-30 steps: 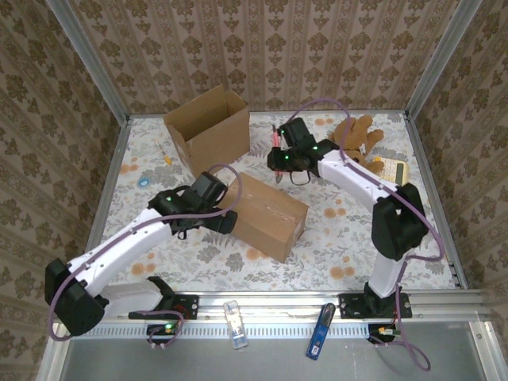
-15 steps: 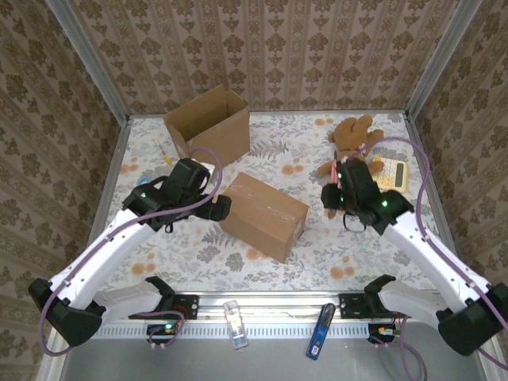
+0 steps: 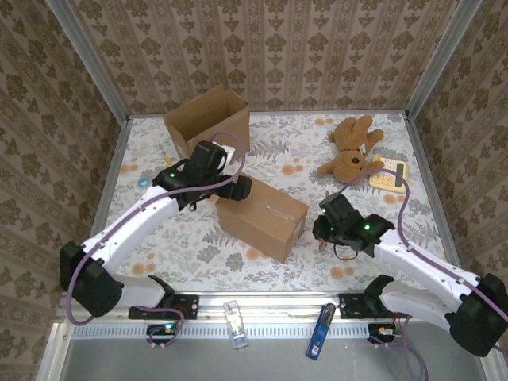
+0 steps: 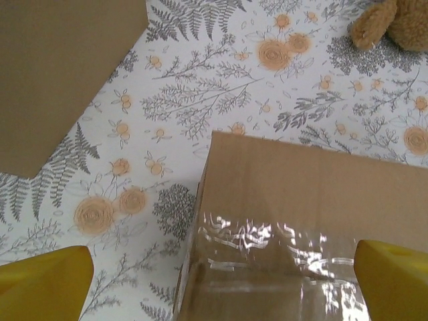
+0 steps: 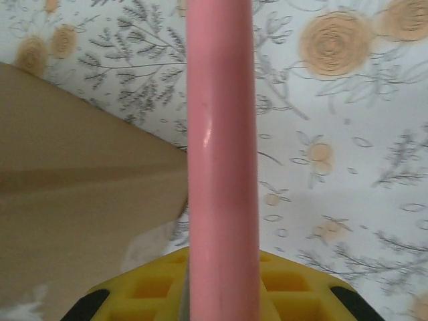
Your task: Unpack the express box
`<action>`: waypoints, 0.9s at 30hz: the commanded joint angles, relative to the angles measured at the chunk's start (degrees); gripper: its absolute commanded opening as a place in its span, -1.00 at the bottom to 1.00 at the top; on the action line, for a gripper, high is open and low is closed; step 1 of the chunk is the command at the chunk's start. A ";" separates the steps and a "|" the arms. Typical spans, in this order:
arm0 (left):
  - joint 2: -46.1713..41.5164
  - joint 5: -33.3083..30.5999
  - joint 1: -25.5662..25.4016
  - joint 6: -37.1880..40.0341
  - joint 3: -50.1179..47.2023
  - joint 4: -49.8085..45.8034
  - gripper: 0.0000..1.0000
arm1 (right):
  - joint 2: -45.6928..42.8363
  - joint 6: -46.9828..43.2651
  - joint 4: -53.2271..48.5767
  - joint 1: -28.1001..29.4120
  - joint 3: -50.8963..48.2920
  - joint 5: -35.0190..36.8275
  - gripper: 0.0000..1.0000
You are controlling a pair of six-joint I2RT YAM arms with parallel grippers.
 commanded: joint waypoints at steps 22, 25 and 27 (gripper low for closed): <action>-2.52 -0.78 1.33 -0.10 -12.89 13.44 1.00 | 12.95 1.97 9.92 2.50 7.99 0.24 -1.00; -3.20 -1.02 1.36 -1.65 -15.34 16.19 0.99 | 12.73 1.76 10.16 2.49 7.60 0.34 -1.00; -3.73 -1.09 1.35 -2.89 -17.28 18.60 1.00 | 12.73 1.49 10.02 2.40 7.60 0.33 -1.00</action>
